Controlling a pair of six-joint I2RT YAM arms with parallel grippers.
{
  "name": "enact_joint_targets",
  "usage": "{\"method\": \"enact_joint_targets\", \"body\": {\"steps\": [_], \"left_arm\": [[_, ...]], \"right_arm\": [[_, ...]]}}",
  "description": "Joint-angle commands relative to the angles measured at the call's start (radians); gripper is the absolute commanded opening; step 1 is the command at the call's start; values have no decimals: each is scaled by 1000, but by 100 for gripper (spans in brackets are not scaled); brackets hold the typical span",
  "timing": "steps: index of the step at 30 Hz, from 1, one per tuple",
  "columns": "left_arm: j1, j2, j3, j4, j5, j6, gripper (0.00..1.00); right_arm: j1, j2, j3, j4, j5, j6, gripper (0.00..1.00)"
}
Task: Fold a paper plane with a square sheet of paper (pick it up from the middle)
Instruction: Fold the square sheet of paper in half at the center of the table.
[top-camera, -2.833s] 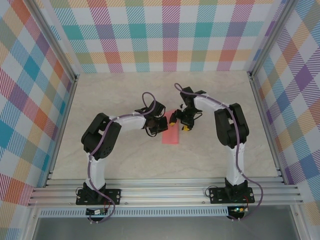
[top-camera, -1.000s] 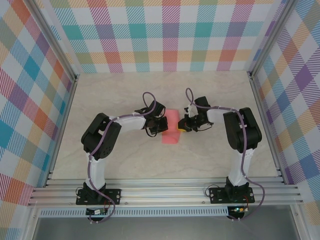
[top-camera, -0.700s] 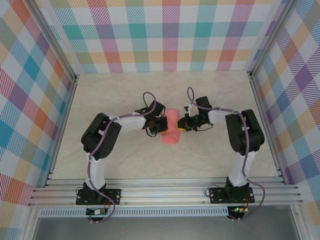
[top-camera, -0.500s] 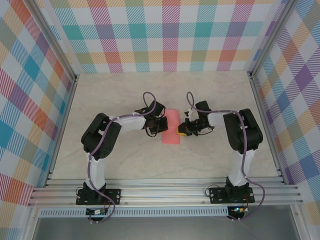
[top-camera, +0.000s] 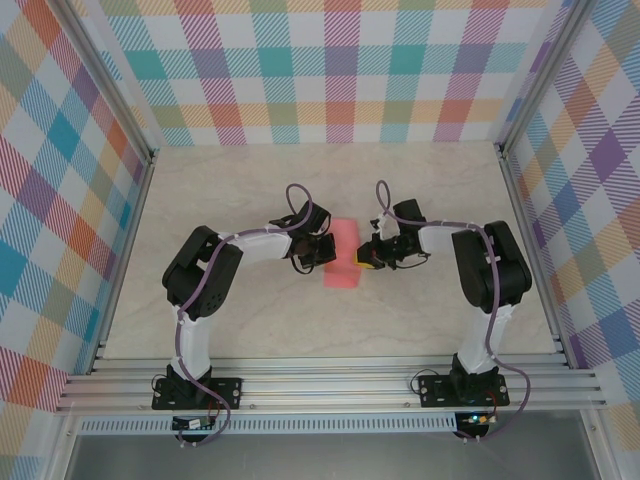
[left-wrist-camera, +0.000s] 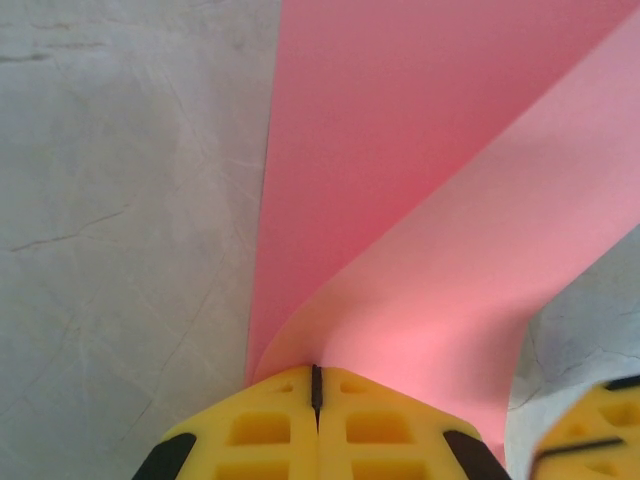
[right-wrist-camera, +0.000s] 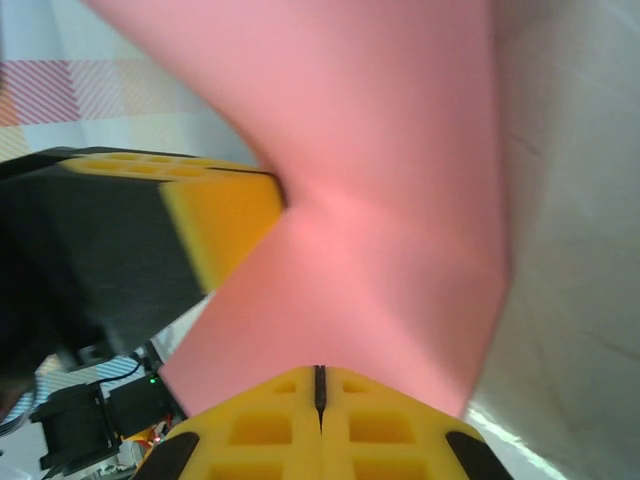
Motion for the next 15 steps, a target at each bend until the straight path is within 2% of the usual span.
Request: {"method": "enact_joint_targets", "body": {"steps": [1,11,15], "left_arm": [[-18,24,-24,-56,-3,16,0],[-18,24,-30,-56,-8,16,0],[-18,22,-30,-54,-7,19,0]], "right_arm": [[-3,-24,-27,36,-72,14,0],[-3,48,-77,8,-27,-32,0],[-2,46,-75,-25,37,-32,0]]}}
